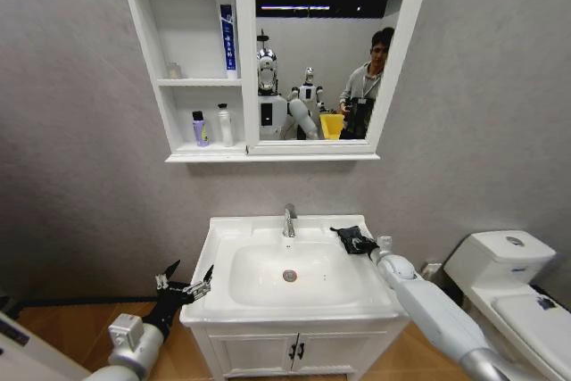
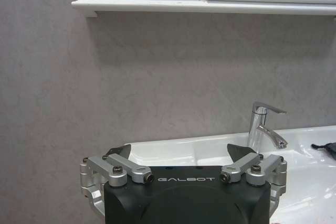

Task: Move facial cleanser and shampoo from washbasin to cabinet, then wipe washbasin with towel.

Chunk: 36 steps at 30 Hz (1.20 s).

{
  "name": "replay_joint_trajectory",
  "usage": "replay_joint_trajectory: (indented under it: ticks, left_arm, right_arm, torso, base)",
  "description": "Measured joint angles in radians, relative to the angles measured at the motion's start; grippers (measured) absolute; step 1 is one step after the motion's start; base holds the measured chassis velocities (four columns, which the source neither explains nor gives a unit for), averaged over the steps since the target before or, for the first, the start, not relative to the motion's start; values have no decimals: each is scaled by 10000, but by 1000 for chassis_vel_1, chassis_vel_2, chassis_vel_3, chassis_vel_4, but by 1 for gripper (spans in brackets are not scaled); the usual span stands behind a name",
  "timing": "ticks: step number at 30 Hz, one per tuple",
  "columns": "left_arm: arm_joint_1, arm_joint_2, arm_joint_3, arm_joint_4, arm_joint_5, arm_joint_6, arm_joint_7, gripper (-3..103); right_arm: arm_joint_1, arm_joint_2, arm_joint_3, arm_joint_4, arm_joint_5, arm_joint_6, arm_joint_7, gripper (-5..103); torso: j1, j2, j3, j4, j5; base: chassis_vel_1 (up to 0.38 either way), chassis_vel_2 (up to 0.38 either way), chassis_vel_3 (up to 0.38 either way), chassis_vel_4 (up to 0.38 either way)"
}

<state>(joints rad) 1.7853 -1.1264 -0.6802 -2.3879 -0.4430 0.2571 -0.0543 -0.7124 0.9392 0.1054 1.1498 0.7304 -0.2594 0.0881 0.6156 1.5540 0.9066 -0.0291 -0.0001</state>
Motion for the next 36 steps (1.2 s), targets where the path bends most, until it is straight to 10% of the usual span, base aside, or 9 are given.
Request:
replay_joint_trajectory:
  ticks: [7, 21, 36]
  left_arm:
    - [0, 0, 0, 0, 0, 0, 0, 100]
    - [0, 0, 0, 0, 0, 0, 0, 100]
    - [0, 0, 0, 0, 0, 0, 0, 100]
  right_arm:
    - [-210, 26, 159, 435, -16, -459, 323, 2]
    - [-1992, -192, 445, 4562, 2141, -1792, 2109, 2]
    - [-1721, 984, -1375, 2055, -241, -1545, 2098, 2]
  torso:
    - [0, 0, 0, 0, 1]
    - [-1, 1, -1, 3, -2]
    - [-1, 1, -1, 2, -3]
  base:
    - [0, 0, 0, 0]
    - [0, 0, 0, 0]
    - [0, 0, 0, 0]
